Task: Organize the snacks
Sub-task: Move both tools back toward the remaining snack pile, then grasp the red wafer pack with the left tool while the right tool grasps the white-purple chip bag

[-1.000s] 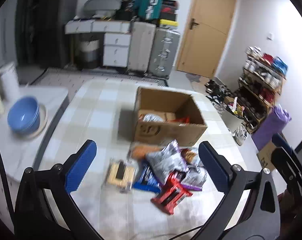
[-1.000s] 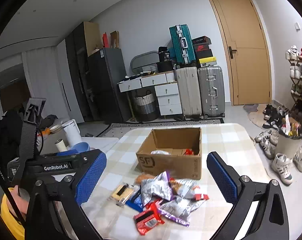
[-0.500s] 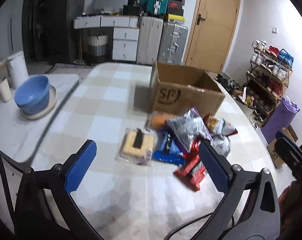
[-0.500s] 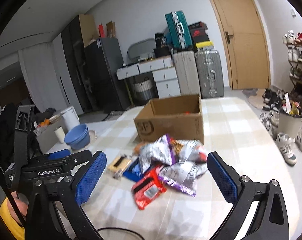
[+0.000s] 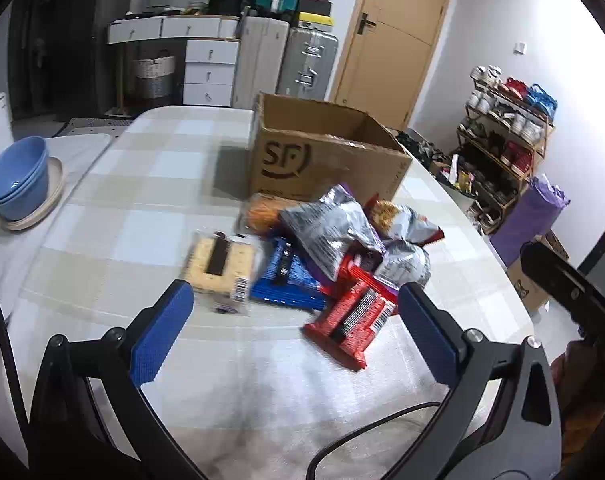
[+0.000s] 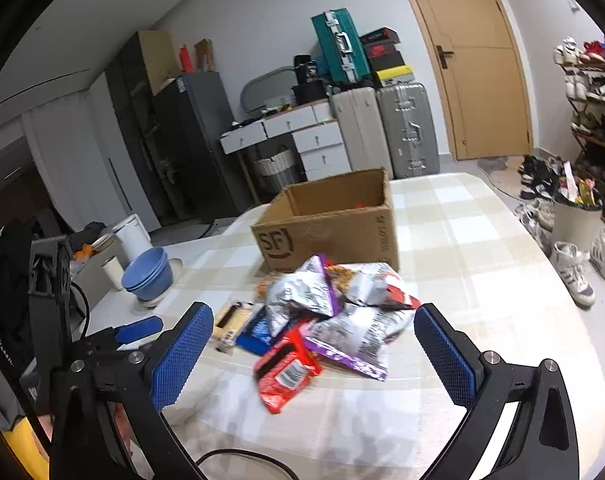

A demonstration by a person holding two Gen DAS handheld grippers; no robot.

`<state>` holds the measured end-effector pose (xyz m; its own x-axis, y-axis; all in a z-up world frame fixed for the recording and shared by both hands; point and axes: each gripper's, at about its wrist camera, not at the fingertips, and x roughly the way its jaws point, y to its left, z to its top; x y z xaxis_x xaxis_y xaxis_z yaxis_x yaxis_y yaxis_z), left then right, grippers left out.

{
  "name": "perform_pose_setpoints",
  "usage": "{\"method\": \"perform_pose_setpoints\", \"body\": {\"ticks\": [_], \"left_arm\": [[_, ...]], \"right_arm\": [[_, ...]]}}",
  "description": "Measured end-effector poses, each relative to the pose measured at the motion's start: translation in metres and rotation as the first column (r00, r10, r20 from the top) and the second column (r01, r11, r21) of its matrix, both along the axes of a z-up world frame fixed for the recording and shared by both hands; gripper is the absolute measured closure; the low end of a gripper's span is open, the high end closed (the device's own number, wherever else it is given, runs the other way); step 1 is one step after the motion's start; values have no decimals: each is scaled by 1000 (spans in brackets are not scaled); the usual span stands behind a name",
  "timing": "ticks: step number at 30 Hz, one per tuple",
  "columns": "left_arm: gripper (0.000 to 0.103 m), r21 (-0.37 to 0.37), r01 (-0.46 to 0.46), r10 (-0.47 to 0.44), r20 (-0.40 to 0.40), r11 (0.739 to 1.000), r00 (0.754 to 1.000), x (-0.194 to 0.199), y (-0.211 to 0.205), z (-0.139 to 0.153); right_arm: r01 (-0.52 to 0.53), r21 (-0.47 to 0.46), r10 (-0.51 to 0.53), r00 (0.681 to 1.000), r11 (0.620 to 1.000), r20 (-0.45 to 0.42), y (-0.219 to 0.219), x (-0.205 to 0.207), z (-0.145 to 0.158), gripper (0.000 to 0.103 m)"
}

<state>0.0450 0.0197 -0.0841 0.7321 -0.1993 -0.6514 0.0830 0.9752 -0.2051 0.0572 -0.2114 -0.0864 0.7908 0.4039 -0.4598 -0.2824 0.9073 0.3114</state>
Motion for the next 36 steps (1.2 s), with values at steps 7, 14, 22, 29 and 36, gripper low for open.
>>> {"method": "perform_pose_setpoints", "body": {"ticks": [7, 14, 22, 29, 36], "left_arm": [[1, 143, 129, -127, -22, 981, 992, 17, -51, -26], [1, 212, 181, -171, -66, 960, 983, 41, -82, -55], [34, 150, 239, -219, -134, 960, 966, 62, -85, -80], [60, 113, 259, -242, -146, 959, 959, 68, -84, -95], [61, 199, 265, -253, -88, 943, 964, 55, -97, -95]], "right_arm": [[29, 24, -26, 996, 999, -89, -13, 13, -22, 1], [-5, 73, 15, 991, 997, -136, -23, 20, -40, 1], [-10, 121, 33, 981, 993, -193, -30, 32, -57, 1], [5, 152, 27, 978, 988, -207, -36, 35, -61, 1], [7, 145, 28, 971, 989, -237, -31, 37, -66, 1]]}}
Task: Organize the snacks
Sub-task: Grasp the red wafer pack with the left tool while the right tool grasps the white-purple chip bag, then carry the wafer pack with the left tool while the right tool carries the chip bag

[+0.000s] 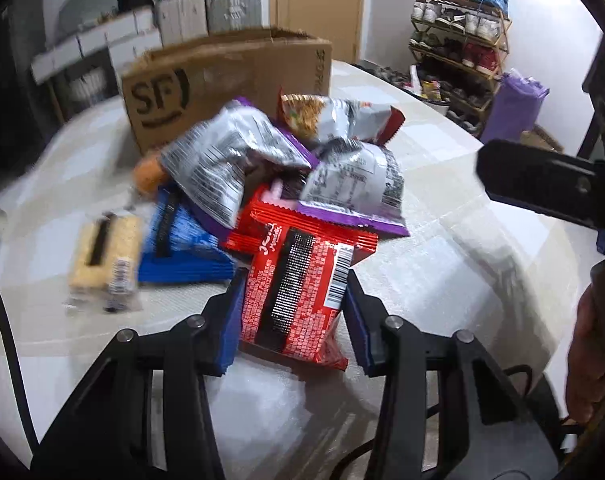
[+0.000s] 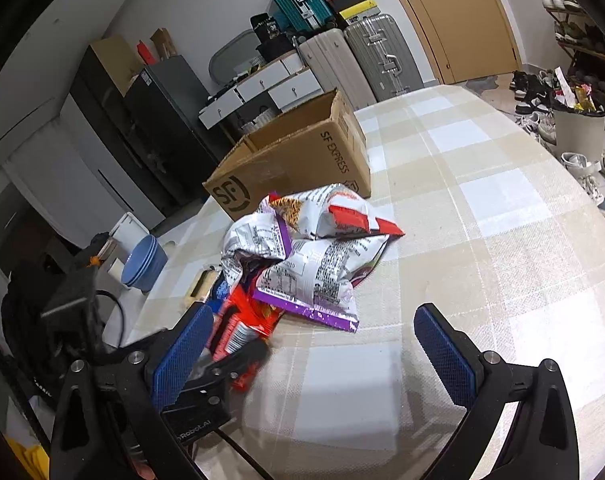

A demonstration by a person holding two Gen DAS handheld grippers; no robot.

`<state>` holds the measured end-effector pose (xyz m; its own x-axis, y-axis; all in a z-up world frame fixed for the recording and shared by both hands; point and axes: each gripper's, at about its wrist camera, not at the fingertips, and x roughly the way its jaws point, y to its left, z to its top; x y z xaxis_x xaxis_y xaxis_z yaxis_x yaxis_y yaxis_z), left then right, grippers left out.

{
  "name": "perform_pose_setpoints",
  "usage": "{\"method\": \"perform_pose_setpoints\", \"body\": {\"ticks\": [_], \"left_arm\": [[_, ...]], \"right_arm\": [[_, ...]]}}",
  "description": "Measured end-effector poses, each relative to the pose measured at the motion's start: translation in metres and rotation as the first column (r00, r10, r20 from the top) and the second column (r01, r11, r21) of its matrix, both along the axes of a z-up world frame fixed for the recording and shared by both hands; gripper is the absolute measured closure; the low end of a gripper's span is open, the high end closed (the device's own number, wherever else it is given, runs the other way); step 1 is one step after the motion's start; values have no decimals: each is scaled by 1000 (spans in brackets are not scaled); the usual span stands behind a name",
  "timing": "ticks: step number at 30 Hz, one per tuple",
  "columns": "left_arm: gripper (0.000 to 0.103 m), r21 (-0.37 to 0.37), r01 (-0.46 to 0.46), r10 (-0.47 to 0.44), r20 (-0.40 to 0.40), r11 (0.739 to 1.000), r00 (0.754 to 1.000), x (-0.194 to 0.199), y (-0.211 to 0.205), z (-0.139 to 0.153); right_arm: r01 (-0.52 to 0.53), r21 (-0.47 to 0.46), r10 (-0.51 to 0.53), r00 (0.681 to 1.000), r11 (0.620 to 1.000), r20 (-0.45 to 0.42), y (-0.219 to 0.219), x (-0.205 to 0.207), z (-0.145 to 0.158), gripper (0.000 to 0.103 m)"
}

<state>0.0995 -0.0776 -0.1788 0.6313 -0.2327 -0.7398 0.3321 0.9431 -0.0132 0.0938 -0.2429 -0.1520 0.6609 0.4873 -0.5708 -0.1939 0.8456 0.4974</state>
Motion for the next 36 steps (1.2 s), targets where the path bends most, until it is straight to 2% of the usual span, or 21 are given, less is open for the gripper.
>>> {"method": "perform_pose_setpoints", "body": {"ticks": [4, 10, 13, 16, 18, 25, 27, 29, 31, 33, 36], "left_arm": [[61, -15, 16, -15, 19, 1000, 1000, -6, -2, 5], [61, -77, -42, 42, 1, 996, 999, -15, 28, 12], [61, -103, -83, 84, 5, 991, 996, -23, 54, 19], [61, -117, -118, 119, 8, 986, 993, -26, 74, 24], [61, -103, -145, 148, 17, 984, 989, -27, 84, 26], [61, -129, -170, 175, 23, 977, 984, -39, 112, 30], [61, -130, -176, 181, 22, 976, 983, -41, 115, 31], [61, -132, -188, 192, 22, 973, 981, -42, 118, 31], [61, -143, -195, 199, 12, 970, 980, -41, 120, 30], [61, -146, -197, 201, 8, 969, 980, -41, 121, 29], [61, -149, -195, 197, 1, 969, 980, -40, 120, 28]], "right_arm": [[5, -17, -5, 1000, 1000, -8, 3, -1, 1, 1], [22, -67, -26, 998, 998, -63, 7, 16, -1, 1], [24, -35, -29, 988, 999, -150, 5, 38, -11, 1], [16, 39, -9, 983, 999, -182, 4, 57, -17, 1], [19, 44, -10, 982, 999, -191, 7, 67, -19, 1], [15, 52, -2, 970, 999, -242, 23, 89, -26, 1], [5, 39, 4, 971, 999, -238, 29, 92, -25, 1], [12, -18, -16, 972, 1000, -235, 35, 94, -24, 1], [6, 0, -6, 969, 1000, -246, 36, 95, -26, 2], [10, 10, -7, 966, 1000, -260, 37, 98, -29, 5], [7, -33, -16, 965, 999, -260, 42, 100, -28, 11]]}}
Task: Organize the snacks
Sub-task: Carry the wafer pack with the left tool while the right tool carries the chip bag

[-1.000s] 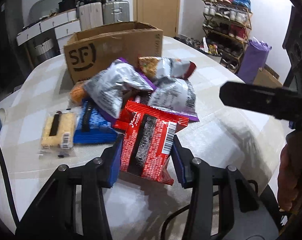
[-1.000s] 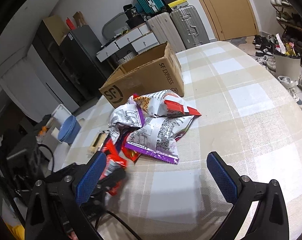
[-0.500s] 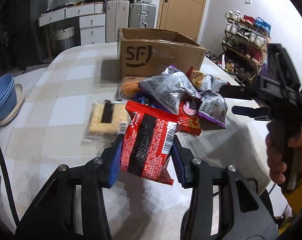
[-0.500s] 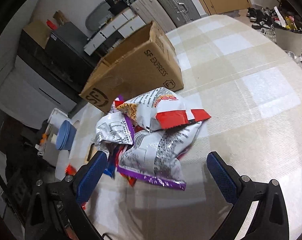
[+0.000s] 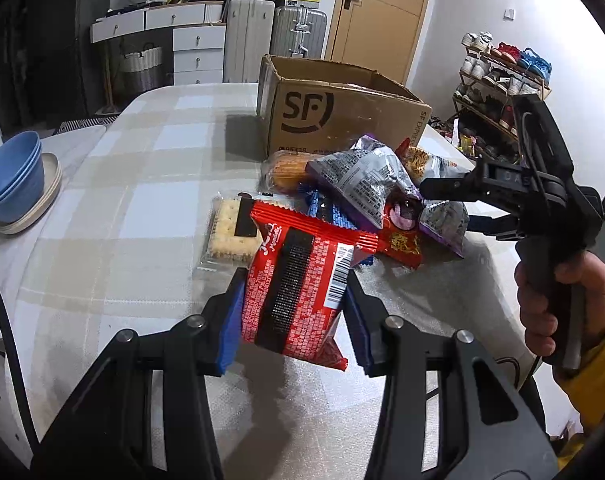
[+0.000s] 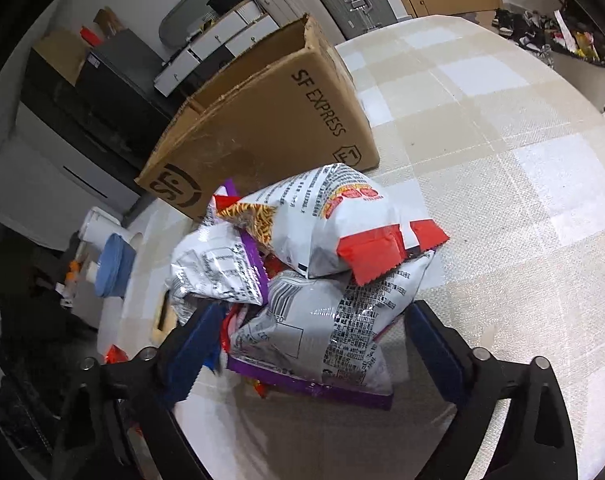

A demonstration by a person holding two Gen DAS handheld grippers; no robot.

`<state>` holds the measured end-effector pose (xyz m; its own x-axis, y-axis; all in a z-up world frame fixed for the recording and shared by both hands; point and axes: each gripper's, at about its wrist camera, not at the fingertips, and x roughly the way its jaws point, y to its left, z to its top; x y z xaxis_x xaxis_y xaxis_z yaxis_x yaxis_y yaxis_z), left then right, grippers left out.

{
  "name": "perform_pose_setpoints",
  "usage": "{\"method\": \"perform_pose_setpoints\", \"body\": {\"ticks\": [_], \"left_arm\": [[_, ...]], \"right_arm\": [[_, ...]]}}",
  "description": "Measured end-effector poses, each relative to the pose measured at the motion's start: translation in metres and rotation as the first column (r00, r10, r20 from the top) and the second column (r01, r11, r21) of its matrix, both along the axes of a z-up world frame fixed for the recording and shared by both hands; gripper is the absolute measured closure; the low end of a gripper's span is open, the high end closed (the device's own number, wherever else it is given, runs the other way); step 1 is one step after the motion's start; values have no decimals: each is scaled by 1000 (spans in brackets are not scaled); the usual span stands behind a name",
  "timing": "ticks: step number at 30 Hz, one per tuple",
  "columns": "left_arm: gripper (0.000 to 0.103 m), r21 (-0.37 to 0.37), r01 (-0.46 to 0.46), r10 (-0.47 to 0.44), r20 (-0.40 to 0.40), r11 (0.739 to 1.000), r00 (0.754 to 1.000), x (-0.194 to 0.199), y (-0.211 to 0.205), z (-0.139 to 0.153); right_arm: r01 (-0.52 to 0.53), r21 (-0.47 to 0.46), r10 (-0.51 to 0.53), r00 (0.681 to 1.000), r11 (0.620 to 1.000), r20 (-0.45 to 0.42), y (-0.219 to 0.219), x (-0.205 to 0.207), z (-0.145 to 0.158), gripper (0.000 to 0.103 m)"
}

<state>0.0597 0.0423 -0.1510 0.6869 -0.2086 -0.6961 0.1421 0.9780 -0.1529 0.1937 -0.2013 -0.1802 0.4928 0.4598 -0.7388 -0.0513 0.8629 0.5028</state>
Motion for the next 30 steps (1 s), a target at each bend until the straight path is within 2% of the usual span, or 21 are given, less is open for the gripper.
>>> {"method": "perform_pose_setpoints", "body": {"ticks": [3, 4, 5, 8, 15, 30], "left_arm": [[61, 2, -1, 1, -7, 1000, 1000, 1, -2, -1], [61, -2, -4, 4, -12, 1000, 1000, 2, -1, -1], [61, -5, -5, 5, -15, 1000, 1000, 2, -1, -2], [61, 0, -13, 13, -17, 1000, 1000, 3, -2, -1], [61, 1, -11, 11, -13, 1000, 1000, 1, -5, 2], [61, 10, -8, 8, -15, 1000, 1000, 1, -8, 7]], "right_arm": [[7, -38, -7, 1000, 999, 1, 2, 0, 1, 24], [10, -31, -10, 1000, 999, 2, 1, -1, 1, 36], [7, 1, -7, 1000, 1000, -2, -1, -2, -1, 42], [-2, 18, 2, 1000, 1000, 24, -6, -5, -2, 50], [-33, -3, 33, 998, 999, 53, -11, -20, -2, 54], [-33, 79, 26, 996, 996, 88, -33, -58, 6, 54]]}}
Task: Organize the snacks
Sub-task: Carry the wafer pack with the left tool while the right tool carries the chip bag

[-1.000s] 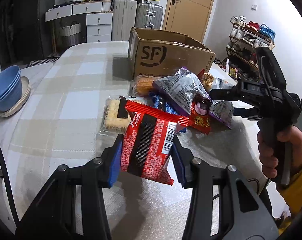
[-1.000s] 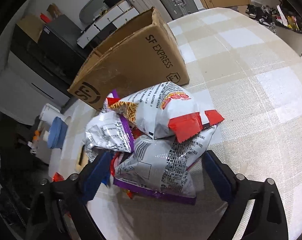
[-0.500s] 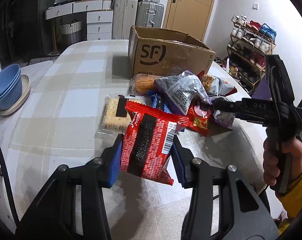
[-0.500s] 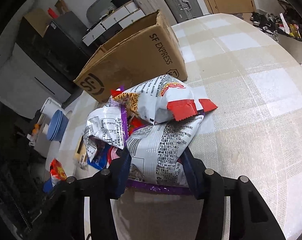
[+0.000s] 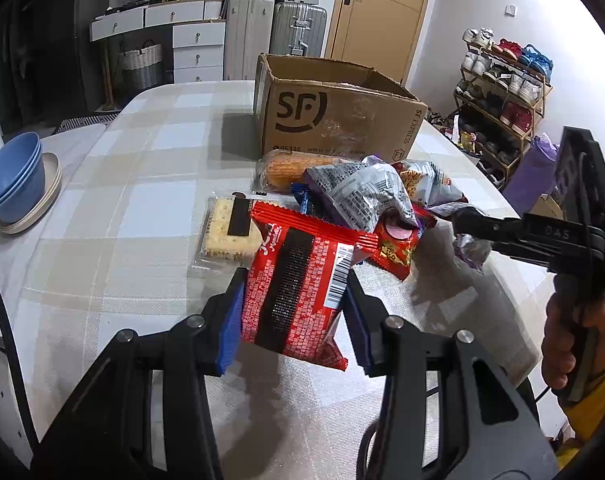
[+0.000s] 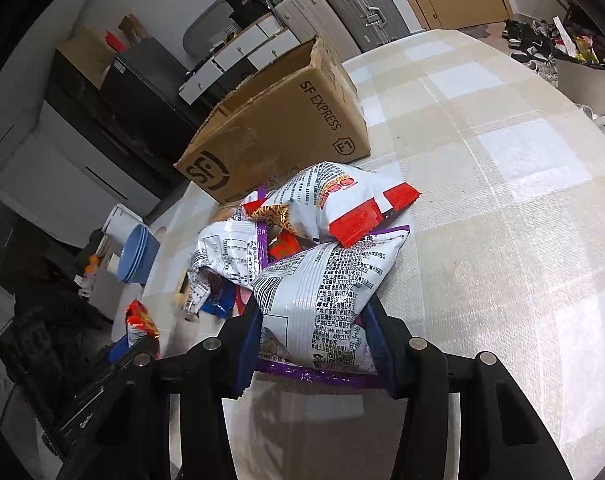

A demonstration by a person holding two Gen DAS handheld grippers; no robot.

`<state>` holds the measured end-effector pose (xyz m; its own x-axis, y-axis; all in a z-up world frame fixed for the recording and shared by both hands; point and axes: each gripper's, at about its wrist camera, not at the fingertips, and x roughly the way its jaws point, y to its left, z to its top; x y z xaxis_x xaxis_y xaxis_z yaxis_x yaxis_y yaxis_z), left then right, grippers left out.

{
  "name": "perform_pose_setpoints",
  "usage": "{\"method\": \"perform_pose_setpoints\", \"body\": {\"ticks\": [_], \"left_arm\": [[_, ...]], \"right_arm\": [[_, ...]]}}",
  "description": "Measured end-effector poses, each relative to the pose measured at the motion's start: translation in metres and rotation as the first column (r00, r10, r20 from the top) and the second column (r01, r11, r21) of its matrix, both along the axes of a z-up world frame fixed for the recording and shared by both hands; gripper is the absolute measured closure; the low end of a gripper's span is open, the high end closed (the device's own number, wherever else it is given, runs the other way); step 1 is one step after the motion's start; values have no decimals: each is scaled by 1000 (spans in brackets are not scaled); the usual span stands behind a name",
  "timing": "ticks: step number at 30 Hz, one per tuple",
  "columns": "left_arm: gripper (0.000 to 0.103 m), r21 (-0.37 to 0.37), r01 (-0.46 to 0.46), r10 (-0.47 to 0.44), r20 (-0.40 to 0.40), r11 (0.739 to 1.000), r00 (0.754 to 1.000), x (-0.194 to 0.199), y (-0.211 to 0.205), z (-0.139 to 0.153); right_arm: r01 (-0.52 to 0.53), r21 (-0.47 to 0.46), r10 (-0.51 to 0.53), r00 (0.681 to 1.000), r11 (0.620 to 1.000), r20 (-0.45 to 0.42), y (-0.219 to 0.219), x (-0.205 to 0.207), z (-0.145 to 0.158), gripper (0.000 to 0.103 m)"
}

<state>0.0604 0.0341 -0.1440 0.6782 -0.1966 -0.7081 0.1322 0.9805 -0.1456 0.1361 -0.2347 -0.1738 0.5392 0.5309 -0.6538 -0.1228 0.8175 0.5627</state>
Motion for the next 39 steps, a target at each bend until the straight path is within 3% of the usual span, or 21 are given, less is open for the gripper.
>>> {"method": "perform_pose_setpoints", "body": {"ticks": [7, 16, 25, 39], "left_arm": [[61, -2, -9, 9, -1, 1000, 1000, -1, 1, 1], [61, 8, -51, 51, 20, 999, 998, -3, 8, 23], [61, 20, -75, 74, 40, 997, 996, -5, 6, 49], [61, -36, -40, 42, 59, 999, 997, -8, 3, 75]], "right_arm": [[-14, 32, 13, 1000, 999, 26, -5, -13, 6, 54], [-58, 75, 47, 990, 995, 133, -2, -30, 39, 54], [-60, 5, 58, 975, 998, 215, 3, -48, 70, 54], [-76, -10, 76, 962, 997, 261, 7, -54, 85, 54]]}}
